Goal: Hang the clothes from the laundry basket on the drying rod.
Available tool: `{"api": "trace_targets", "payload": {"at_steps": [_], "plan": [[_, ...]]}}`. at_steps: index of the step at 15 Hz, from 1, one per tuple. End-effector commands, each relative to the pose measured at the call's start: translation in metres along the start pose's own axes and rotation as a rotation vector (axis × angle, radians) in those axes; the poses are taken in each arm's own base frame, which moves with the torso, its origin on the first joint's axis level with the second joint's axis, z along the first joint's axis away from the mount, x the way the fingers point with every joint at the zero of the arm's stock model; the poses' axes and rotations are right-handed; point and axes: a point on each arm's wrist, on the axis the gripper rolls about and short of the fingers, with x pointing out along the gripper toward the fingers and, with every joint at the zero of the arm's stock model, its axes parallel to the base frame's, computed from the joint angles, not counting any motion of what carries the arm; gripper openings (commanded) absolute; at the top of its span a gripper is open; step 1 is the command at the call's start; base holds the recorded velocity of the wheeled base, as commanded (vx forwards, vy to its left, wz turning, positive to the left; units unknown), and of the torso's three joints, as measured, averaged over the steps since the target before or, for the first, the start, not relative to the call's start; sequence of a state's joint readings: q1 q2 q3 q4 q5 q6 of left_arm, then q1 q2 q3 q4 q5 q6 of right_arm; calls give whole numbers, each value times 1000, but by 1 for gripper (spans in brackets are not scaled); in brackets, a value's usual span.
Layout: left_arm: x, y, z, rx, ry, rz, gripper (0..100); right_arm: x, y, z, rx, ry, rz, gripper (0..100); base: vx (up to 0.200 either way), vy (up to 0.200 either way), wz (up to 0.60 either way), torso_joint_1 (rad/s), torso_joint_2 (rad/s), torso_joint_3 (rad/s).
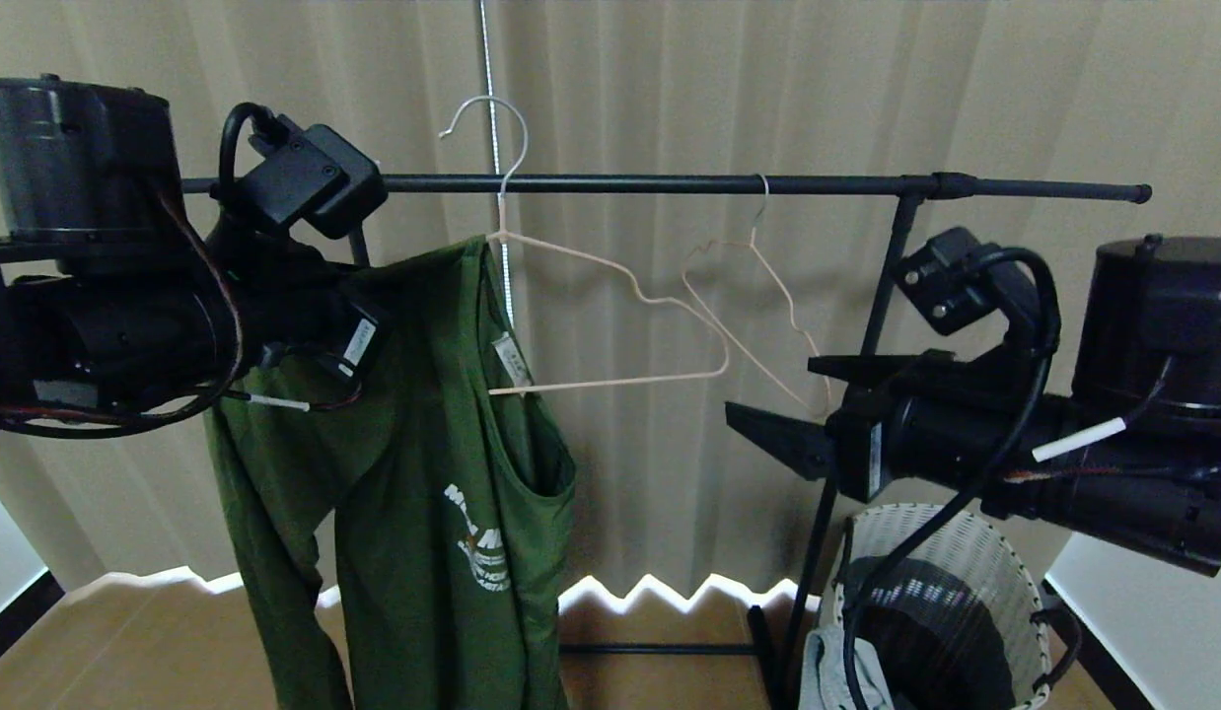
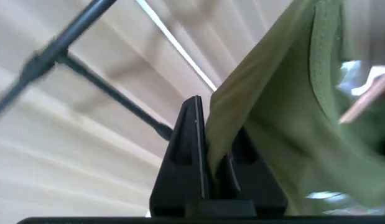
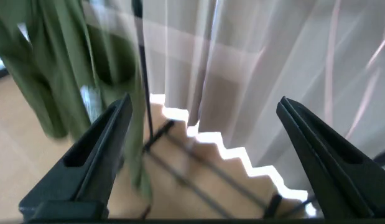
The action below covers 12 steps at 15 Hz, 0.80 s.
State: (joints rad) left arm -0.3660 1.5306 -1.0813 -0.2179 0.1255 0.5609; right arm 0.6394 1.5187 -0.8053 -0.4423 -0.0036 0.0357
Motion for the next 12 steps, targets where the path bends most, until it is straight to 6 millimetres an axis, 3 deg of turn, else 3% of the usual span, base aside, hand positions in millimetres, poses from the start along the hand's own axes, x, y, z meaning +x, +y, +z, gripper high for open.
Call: {"api": "trace_targets", "payload": {"at_steps": [1,8,12], "plan": [[-4,-1,3,-28,-11,8,0,0,7,-20,-9,49,29,100,0,0,0,0,0,0],[-18,1,20,-48,-149,43,0,47,25,-37,-27,42,82,100,0,0,0,0,0,0],[-26,-8,26,-43,-179,10,0,76,28,-31,-23,19,81,100,0,0,0,0,0,0]]}}
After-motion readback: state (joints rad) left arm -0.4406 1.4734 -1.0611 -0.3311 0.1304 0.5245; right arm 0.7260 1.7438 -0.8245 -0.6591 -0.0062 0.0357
